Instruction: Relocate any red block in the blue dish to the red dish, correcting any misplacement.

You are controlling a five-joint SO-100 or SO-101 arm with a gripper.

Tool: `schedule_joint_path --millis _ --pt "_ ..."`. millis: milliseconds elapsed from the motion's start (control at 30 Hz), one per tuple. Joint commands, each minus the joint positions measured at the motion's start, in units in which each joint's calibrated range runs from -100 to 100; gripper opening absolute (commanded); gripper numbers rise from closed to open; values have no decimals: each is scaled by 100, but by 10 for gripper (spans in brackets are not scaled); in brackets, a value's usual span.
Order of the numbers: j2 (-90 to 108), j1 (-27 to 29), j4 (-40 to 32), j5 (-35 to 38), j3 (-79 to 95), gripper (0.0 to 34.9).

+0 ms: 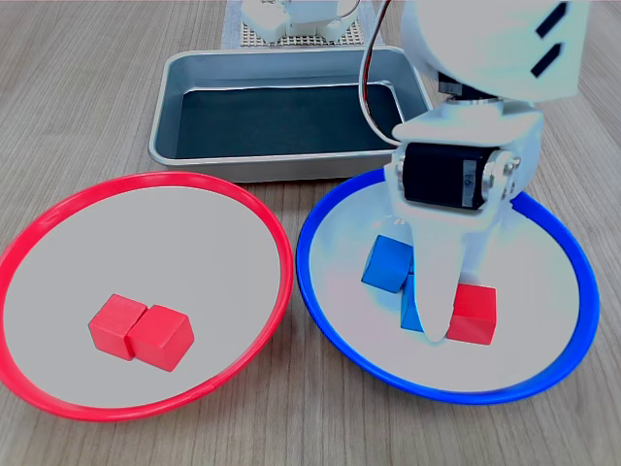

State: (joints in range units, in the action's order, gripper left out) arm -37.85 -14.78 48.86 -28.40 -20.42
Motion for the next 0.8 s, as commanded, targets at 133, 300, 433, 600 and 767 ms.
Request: schedule_joint_path --millis 133,300,433,600,767 --pt "-23 -52 -69 -117 -248 142" --pt "-66 -99 -169 -107 -230 145" --pt "-108 -155 -292 -88 -230 145" --pt "-117 -240 -358 -63 -230 143" --pt "-117 -268 -400 -68 -175 108"
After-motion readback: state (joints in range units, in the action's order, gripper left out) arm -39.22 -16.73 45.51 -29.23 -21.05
